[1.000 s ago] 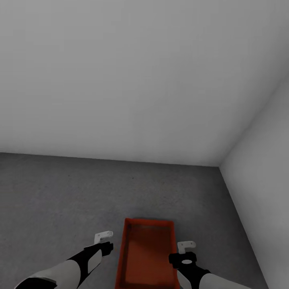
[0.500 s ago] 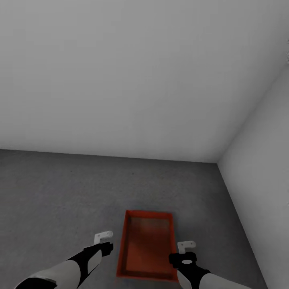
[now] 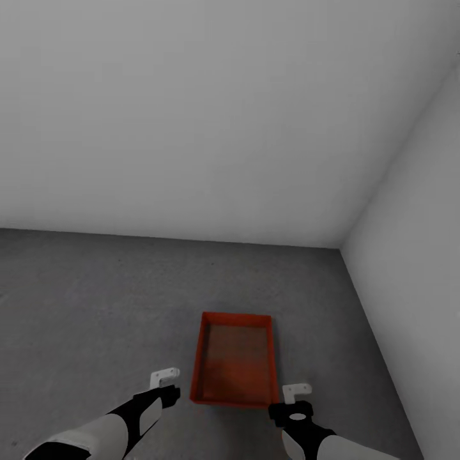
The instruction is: Move the two storage containers from the living room to the garage. In the garage, place one container on the floor and stack the other container on top of it (either order is fine).
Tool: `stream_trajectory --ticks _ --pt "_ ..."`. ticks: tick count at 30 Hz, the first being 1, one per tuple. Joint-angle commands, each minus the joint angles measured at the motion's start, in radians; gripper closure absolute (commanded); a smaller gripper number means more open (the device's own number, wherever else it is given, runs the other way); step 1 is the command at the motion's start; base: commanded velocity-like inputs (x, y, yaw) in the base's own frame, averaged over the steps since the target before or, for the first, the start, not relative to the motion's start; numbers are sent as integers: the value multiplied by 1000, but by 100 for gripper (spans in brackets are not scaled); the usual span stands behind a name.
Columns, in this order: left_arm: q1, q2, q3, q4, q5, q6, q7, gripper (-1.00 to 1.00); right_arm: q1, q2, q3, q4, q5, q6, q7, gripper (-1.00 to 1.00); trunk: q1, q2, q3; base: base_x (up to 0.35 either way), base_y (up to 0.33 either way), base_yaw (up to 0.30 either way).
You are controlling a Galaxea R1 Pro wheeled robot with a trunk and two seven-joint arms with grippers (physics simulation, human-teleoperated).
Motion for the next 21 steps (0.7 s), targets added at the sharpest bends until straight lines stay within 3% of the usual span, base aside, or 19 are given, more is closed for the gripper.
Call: stream_trajectory --ticks 1,6,21 --pt "0 0 -9 -2 8 6 6 -100 0 0 8 0 -10 -3 -3 -100 -1 -1 0 -338 0 0" --pt "0 0 -8 -2 8 6 10 -100 0 0 8 0 -11 -17 -3 -100 -1 -1 7 -166 0 0" --pt "0 0 -9 -2 8 7 13 -100 0 0 8 0 -13 -31 -3 -100 -1 -1 30 -9 0 0"
